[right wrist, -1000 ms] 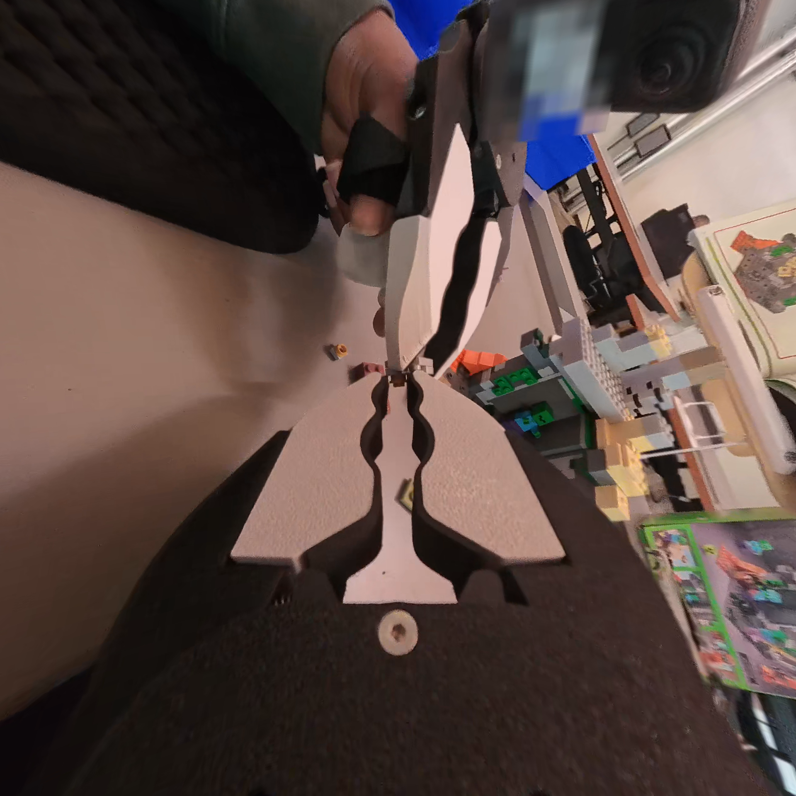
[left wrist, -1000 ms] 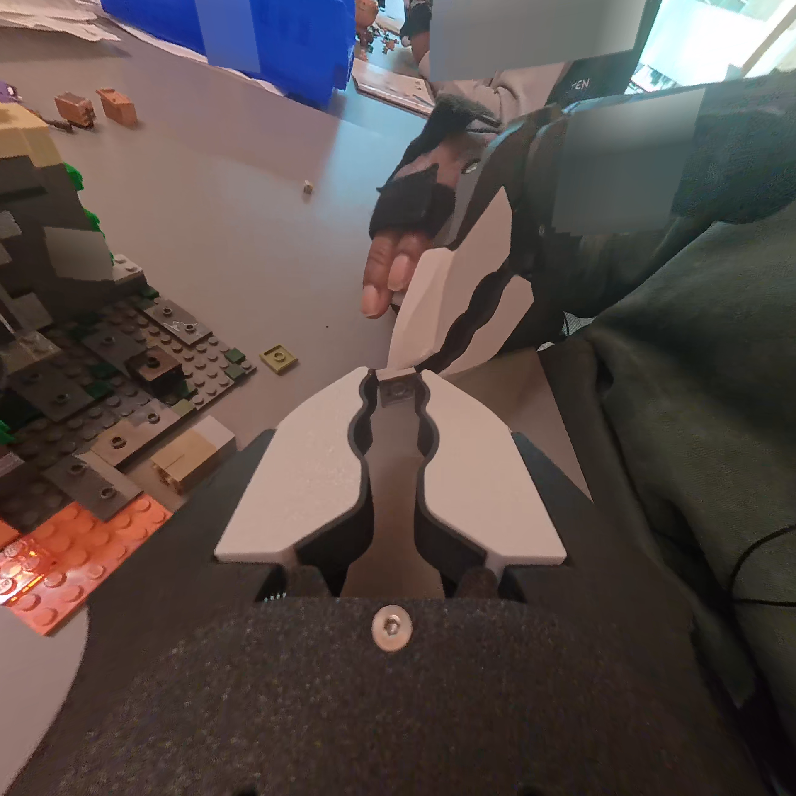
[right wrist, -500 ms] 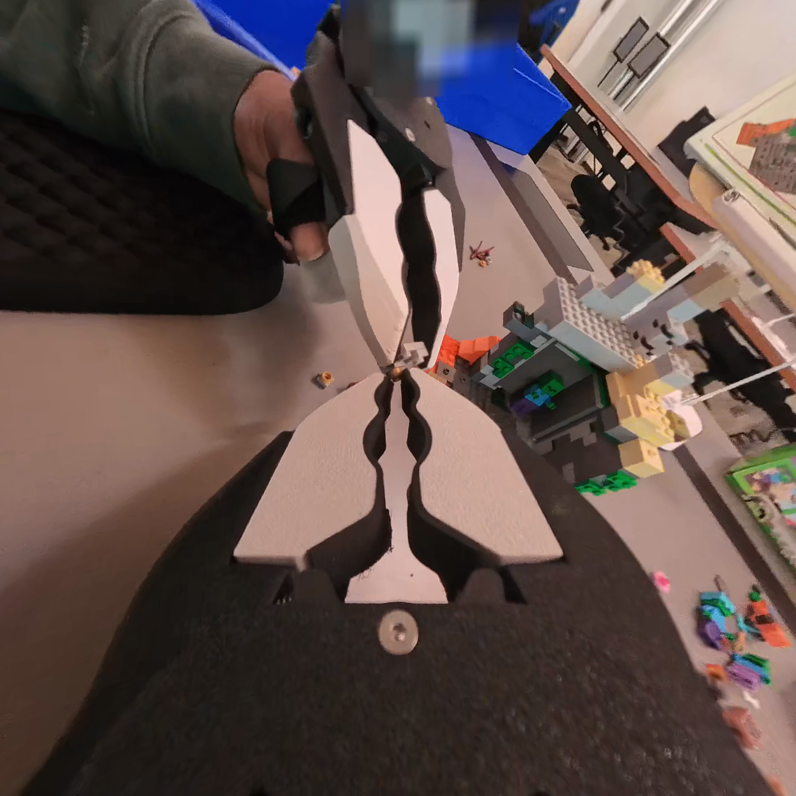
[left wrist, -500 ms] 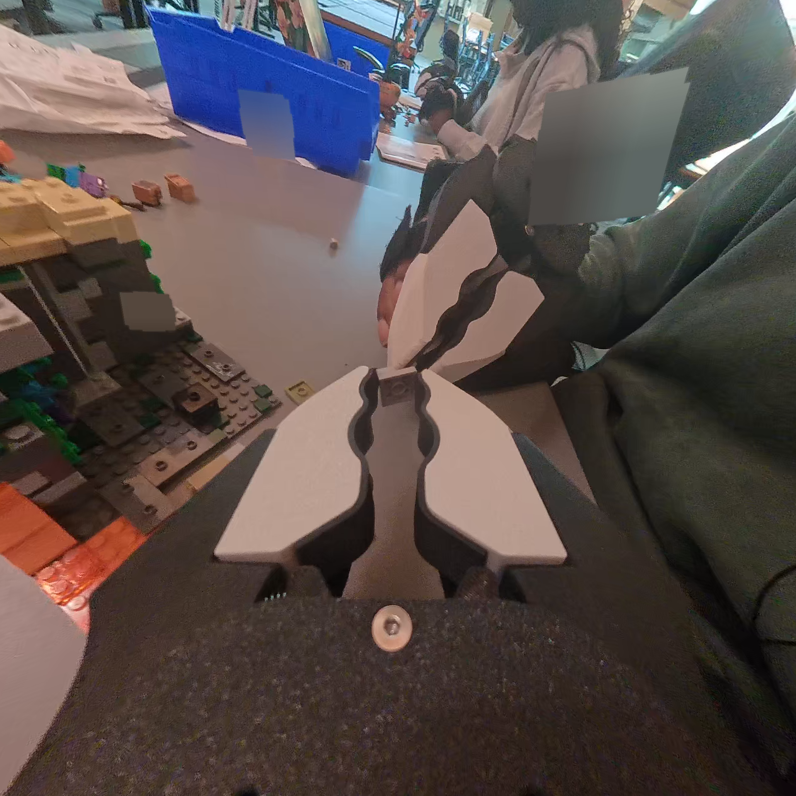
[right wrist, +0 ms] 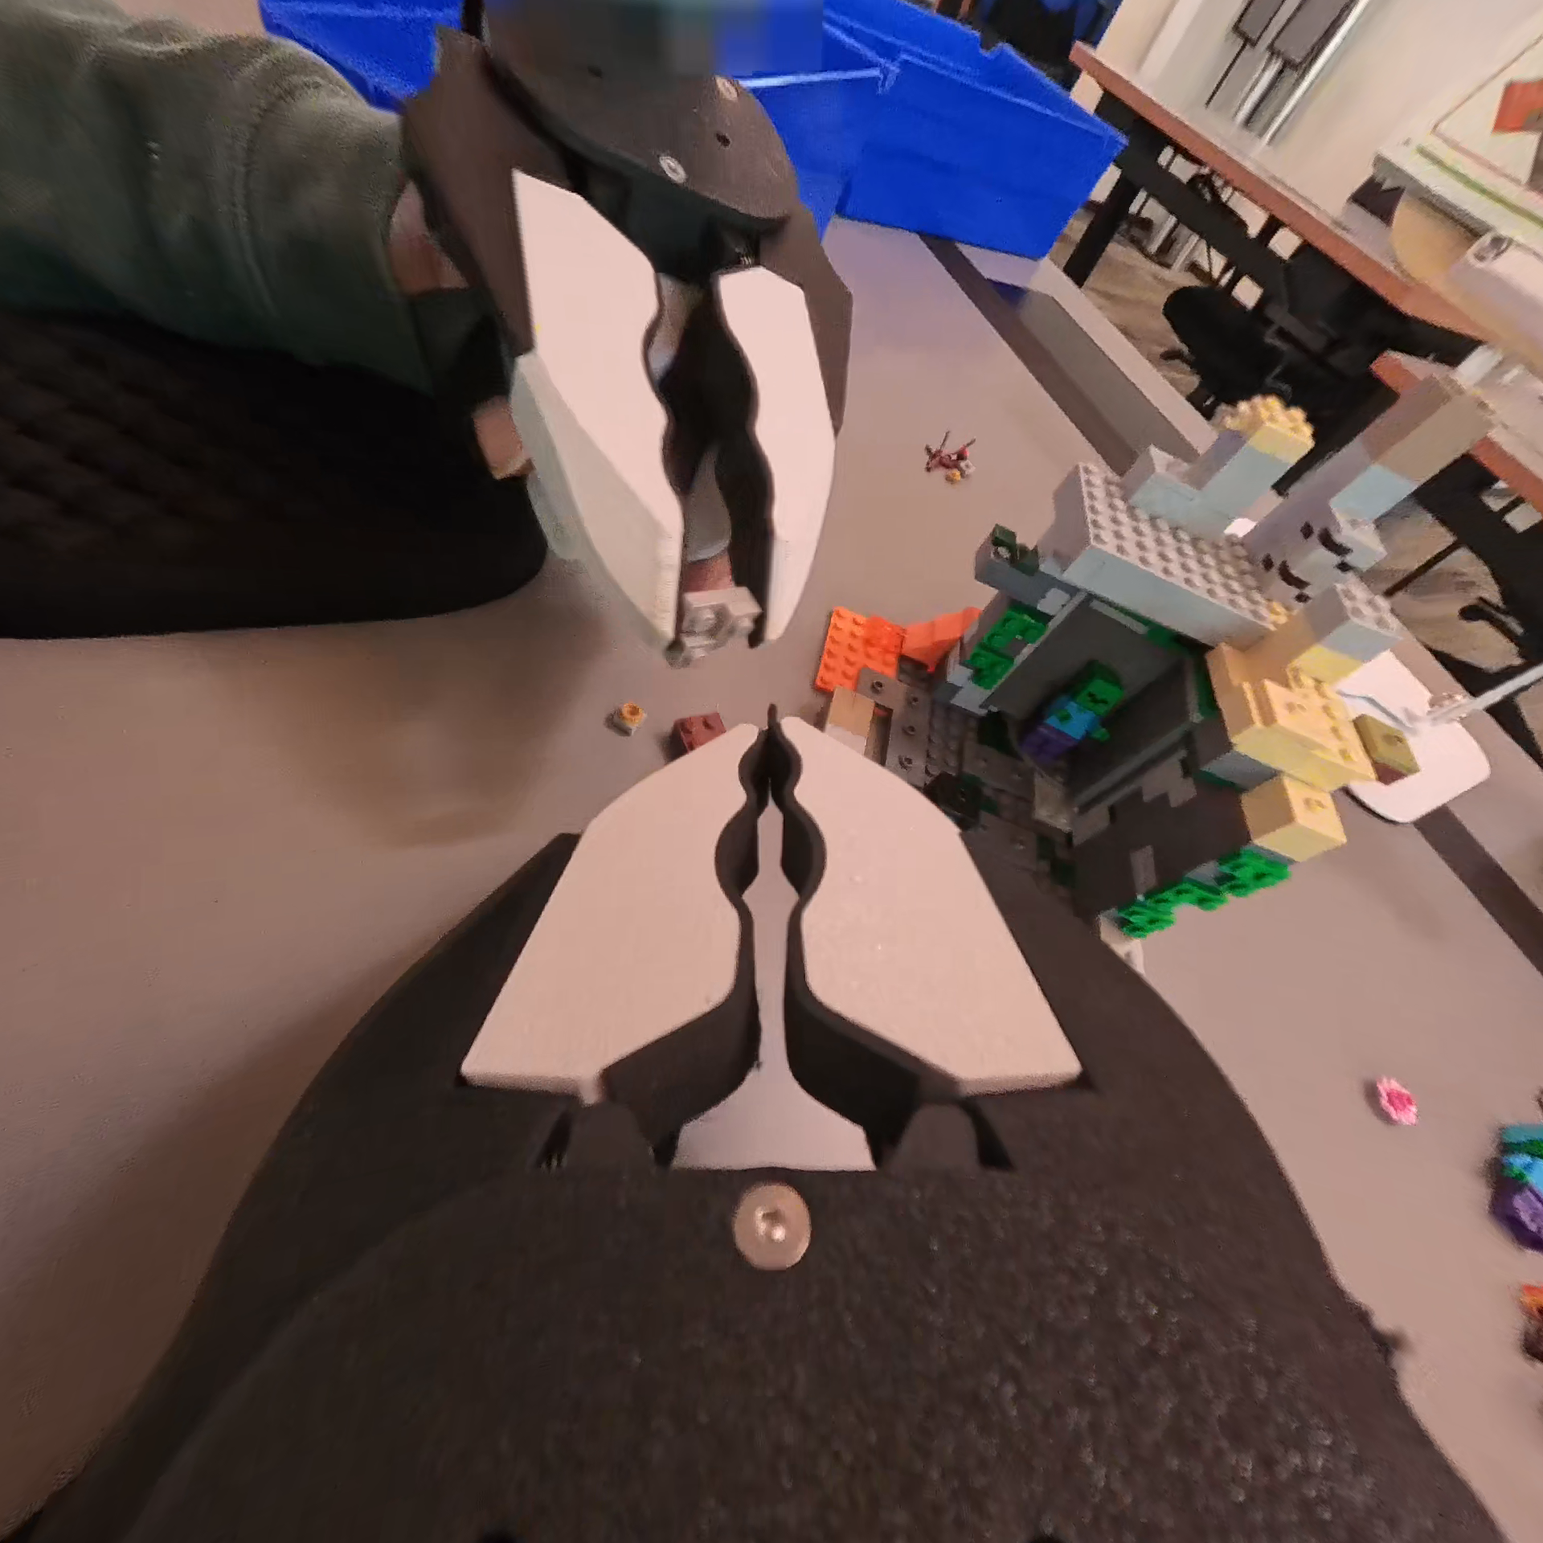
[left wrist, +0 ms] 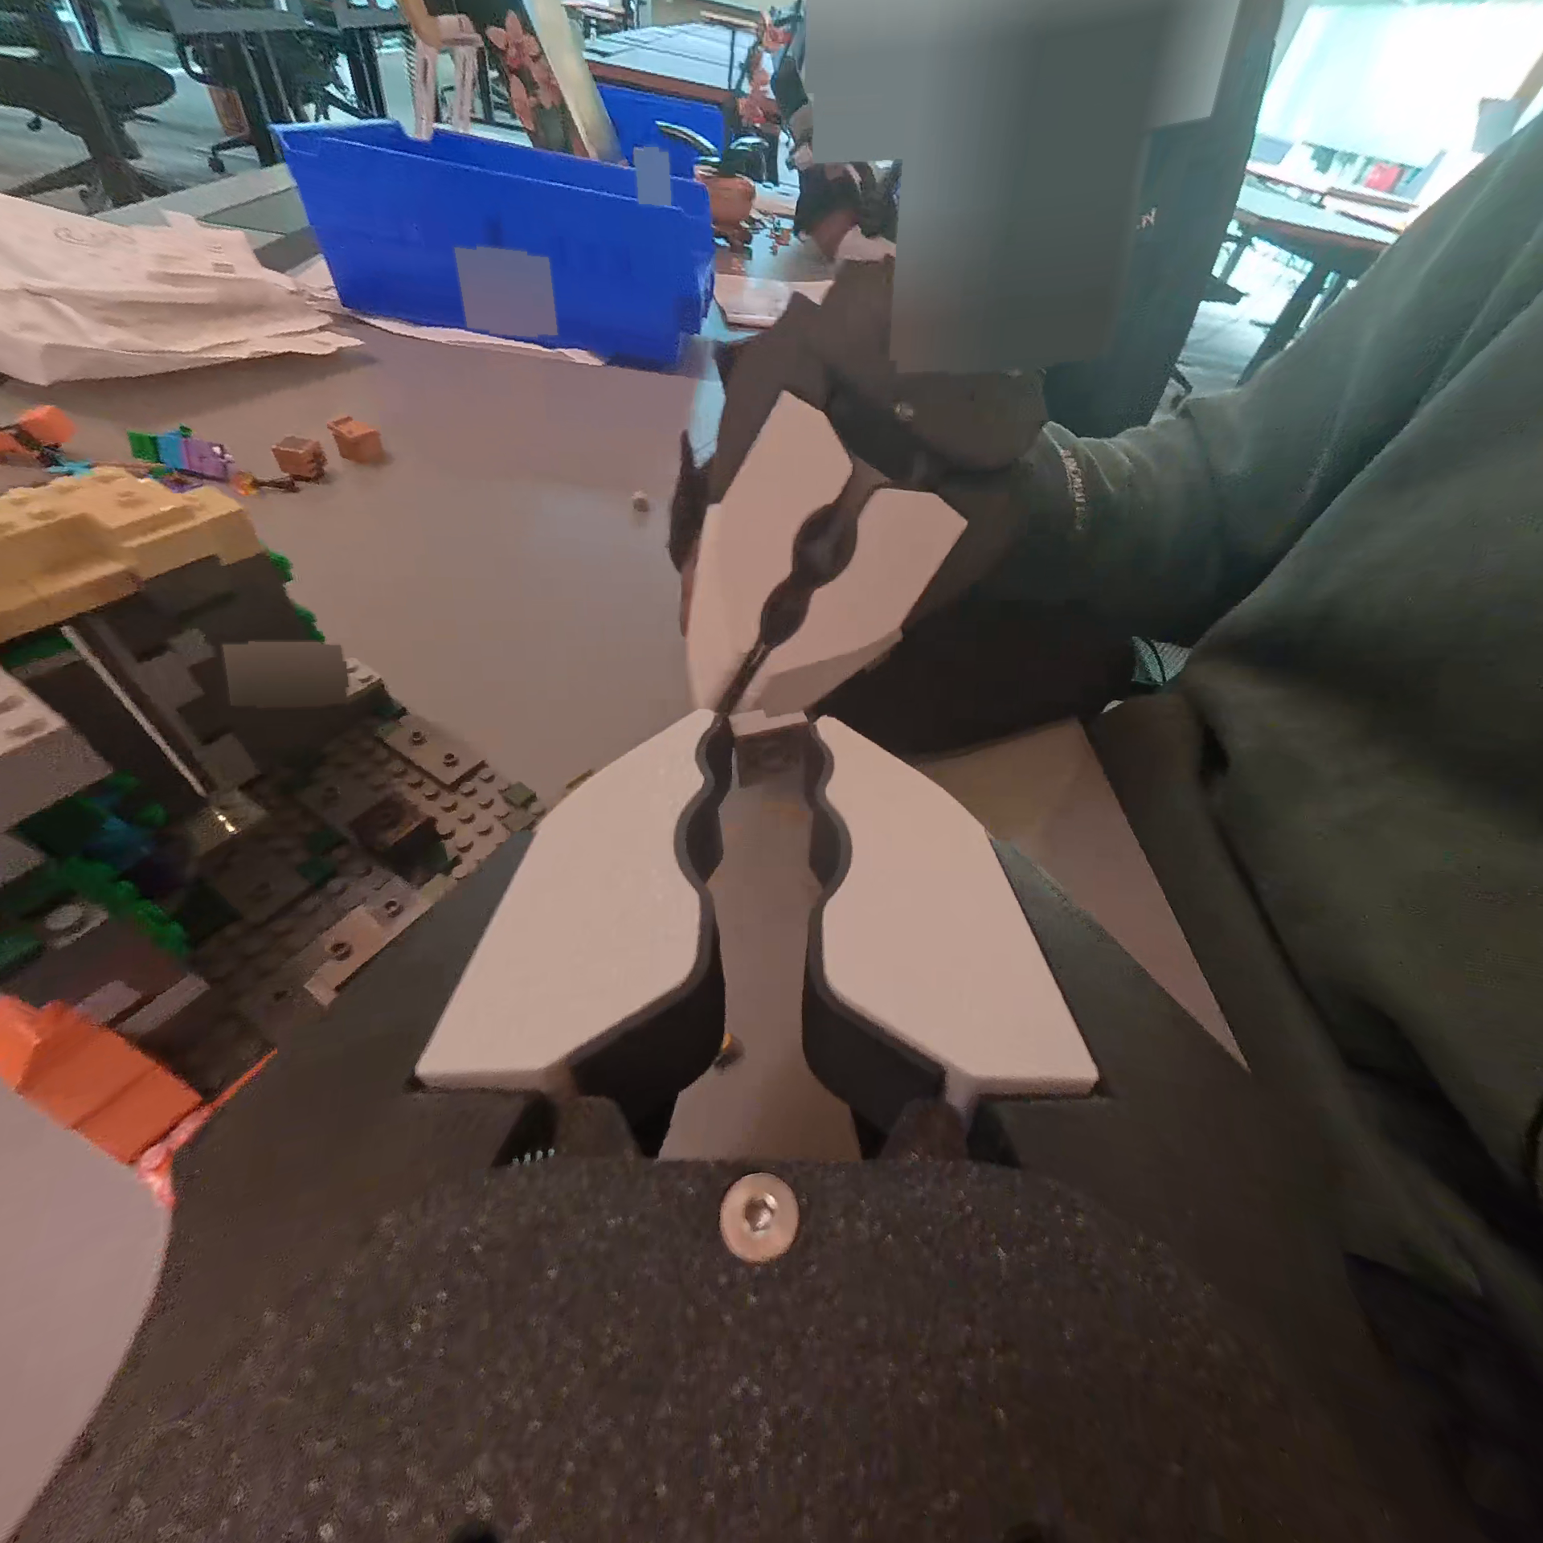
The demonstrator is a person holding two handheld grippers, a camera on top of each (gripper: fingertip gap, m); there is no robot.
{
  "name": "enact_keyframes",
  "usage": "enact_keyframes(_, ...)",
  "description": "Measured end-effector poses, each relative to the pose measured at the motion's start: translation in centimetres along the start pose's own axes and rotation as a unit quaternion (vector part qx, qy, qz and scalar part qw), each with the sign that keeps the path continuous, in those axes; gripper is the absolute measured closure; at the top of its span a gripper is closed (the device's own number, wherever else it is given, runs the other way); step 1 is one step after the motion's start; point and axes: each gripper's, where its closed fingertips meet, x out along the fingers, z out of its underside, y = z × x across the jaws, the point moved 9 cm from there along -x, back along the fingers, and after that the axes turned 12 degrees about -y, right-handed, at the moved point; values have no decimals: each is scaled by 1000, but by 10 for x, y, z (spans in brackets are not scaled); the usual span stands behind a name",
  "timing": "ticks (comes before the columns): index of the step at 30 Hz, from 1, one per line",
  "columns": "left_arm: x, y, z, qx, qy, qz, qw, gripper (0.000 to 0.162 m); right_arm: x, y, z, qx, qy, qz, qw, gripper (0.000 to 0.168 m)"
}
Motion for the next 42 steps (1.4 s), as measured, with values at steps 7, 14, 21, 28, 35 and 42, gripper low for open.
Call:
enact_keyframes(7, -1, -9, 4, -22, -7, -11, 1000, 145, 1, 12, 12, 31, -29, -4, 999, 161)
enact_keyframes(14, 2, -8, 6, -21, 12, 18, 1000, 145, -15, 15, 8, 52, 57, -60, 995, 155)
enact_keyframes(21, -3, -2, 2, -17, 59, 87, 994, 145, -9, -15, -10, -87, 77, -14, 993, 156)
enact_keyframes(28, -2, -1, 2, -26, 58, 126, 990, 145, -8, -16, -14, -116, 87, 35, 989, 155)
enact_keyframes(35, -2, -7, 2, -54, 64, 149, 985, 145, -7, -19, -13, -149, 79, 55, 984, 149)
enact_keyframes(42, -4, -8, -4, -90, 97, 182, 974, 145, -8, -22, -18, -183, 80, 110, 974, 145)
